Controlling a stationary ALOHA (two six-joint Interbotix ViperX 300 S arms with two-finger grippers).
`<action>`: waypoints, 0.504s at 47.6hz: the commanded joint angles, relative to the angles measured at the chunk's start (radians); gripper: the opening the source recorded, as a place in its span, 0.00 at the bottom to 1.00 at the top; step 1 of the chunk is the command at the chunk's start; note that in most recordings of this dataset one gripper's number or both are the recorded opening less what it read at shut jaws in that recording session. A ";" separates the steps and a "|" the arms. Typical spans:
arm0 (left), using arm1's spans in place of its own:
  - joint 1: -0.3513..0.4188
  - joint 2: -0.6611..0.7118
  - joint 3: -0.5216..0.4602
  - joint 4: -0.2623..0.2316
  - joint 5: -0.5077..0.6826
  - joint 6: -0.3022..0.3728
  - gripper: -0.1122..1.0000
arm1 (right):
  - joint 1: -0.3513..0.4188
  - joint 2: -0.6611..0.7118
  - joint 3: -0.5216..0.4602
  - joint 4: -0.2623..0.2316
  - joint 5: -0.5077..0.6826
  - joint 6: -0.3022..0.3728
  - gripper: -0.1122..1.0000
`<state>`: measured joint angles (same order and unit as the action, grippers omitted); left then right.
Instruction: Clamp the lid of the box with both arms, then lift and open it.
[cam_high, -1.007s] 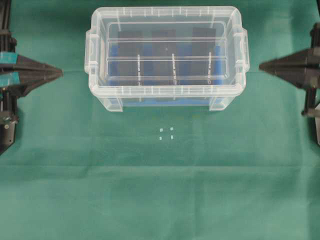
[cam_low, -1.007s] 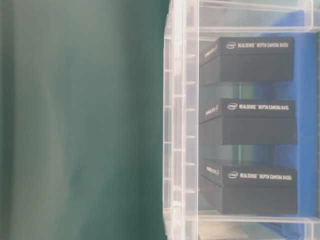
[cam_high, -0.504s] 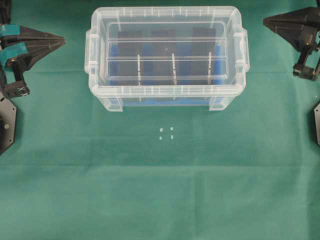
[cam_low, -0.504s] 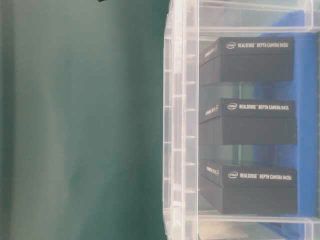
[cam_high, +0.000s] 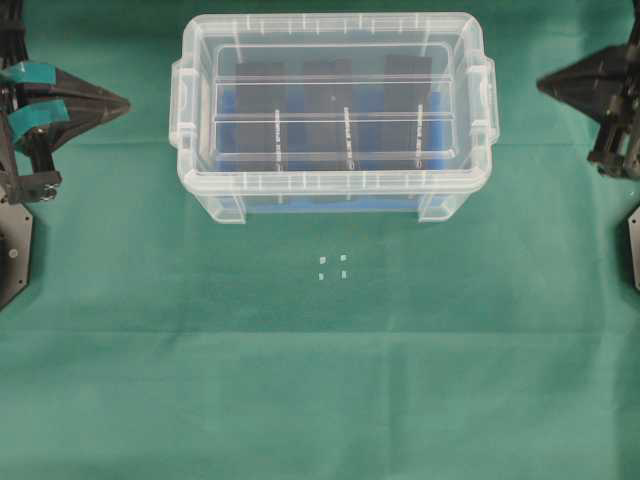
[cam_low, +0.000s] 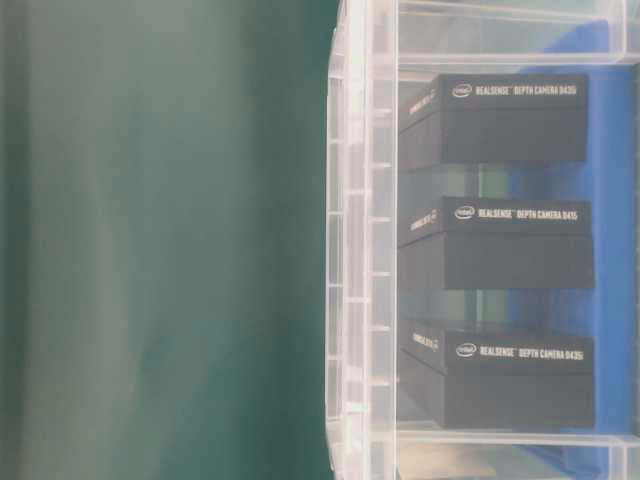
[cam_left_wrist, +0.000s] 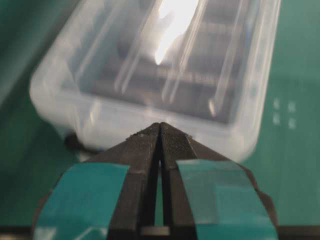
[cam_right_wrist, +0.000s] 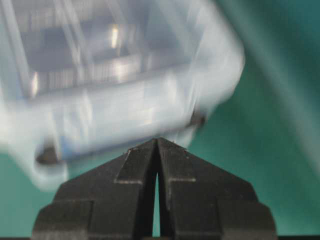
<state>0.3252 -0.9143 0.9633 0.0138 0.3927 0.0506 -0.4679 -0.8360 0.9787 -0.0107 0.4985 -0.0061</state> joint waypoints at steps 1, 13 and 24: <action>0.003 0.032 -0.067 0.003 0.144 -0.002 0.10 | -0.005 0.017 -0.051 -0.002 0.124 0.006 0.10; -0.005 0.110 -0.173 0.003 0.457 0.006 0.10 | -0.005 0.063 -0.147 -0.029 0.396 0.006 0.10; -0.018 0.124 -0.187 0.003 0.502 0.000 0.10 | -0.005 0.114 -0.201 -0.038 0.482 0.008 0.10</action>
<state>0.3099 -0.7931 0.8023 0.0138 0.8897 0.0537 -0.4694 -0.7378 0.8130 -0.0460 0.9695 -0.0015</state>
